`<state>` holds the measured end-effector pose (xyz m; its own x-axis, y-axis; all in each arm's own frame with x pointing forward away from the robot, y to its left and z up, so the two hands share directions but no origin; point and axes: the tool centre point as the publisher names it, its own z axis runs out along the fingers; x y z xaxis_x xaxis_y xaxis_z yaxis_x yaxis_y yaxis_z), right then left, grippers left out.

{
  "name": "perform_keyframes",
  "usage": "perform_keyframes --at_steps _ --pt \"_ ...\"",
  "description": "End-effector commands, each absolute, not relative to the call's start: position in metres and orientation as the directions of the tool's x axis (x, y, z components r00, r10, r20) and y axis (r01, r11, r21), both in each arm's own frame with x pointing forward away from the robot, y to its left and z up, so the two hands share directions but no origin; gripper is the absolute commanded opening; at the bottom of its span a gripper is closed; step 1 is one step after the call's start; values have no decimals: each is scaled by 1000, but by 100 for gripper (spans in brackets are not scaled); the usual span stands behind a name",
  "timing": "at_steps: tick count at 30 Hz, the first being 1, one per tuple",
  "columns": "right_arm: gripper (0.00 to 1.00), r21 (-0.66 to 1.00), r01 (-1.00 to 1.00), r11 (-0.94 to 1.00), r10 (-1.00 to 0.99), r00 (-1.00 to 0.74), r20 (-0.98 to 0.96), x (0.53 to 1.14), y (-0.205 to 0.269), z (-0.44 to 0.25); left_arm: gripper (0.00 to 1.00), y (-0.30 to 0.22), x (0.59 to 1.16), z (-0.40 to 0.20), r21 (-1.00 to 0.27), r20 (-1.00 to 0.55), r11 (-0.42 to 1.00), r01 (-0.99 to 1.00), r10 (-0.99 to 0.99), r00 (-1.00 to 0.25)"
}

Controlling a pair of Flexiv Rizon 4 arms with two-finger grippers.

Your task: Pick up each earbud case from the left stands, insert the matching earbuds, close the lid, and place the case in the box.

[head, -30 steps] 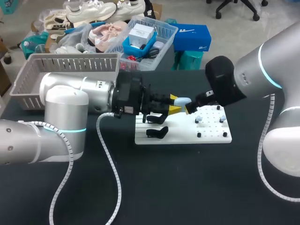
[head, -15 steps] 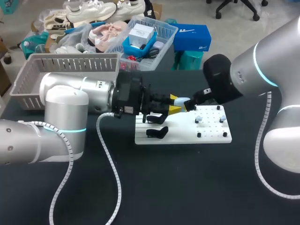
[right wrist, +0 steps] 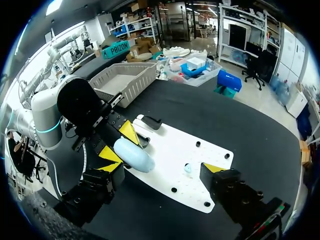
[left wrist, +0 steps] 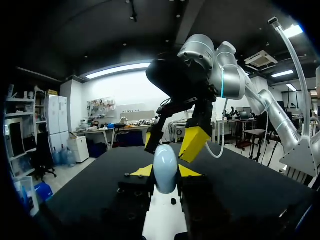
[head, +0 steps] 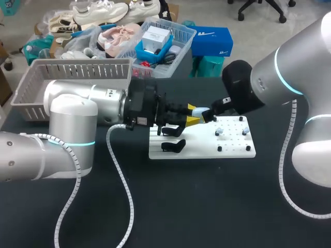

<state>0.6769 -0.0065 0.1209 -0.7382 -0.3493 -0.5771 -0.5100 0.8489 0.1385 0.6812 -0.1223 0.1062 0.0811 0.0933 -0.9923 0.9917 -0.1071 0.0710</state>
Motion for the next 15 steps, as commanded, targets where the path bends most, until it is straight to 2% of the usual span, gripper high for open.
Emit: perform_keyframes --at_steps 1,15 --pt "100 124 -498 858 -343 -736 -584 674 -4 120 0 -122 682 105 72 -992 -108 992 91 82" --pt "100 107 -491 865 -346 -736 -582 674 -6 121 0 -122 682 105 72 -992 -108 992 91 82"
